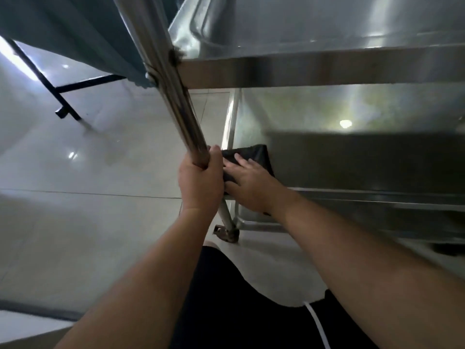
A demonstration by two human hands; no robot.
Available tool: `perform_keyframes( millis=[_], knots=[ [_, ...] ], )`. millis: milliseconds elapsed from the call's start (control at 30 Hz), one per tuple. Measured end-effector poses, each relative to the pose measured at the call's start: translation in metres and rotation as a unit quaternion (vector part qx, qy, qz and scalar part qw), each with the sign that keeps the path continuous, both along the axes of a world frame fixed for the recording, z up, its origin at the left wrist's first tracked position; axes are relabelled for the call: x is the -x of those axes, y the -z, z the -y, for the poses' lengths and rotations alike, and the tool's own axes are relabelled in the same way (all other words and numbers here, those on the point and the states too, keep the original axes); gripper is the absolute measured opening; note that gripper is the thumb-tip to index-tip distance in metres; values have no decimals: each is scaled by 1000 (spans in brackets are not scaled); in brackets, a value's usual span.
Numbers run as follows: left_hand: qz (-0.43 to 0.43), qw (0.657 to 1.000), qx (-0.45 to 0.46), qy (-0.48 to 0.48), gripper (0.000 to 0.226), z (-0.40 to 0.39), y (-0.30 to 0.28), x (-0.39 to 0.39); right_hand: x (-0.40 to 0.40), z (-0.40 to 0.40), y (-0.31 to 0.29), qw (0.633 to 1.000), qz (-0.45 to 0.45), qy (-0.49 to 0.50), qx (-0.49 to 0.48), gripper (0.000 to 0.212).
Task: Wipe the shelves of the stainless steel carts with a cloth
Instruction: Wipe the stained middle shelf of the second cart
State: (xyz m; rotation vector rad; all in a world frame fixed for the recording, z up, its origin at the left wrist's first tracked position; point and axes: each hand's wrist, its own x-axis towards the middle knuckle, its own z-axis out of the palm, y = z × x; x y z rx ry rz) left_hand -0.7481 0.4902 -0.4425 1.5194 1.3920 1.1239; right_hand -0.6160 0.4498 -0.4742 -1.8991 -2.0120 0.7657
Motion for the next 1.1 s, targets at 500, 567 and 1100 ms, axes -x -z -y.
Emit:
perform_keyframes(
  millis=[500,567,1100],
  knots=[
    [44,997,-27,-54,44,2,8,-10,-104,89,32,979,160,124,-37,75],
    [45,997,-27,-62,44,2,9,-10,-119,102,33,973,164,163,-20,74],
    [48,996,-10,-76,34,-3,9,-12,-32,53,14,990,123,49,-42,66]
  ],
)
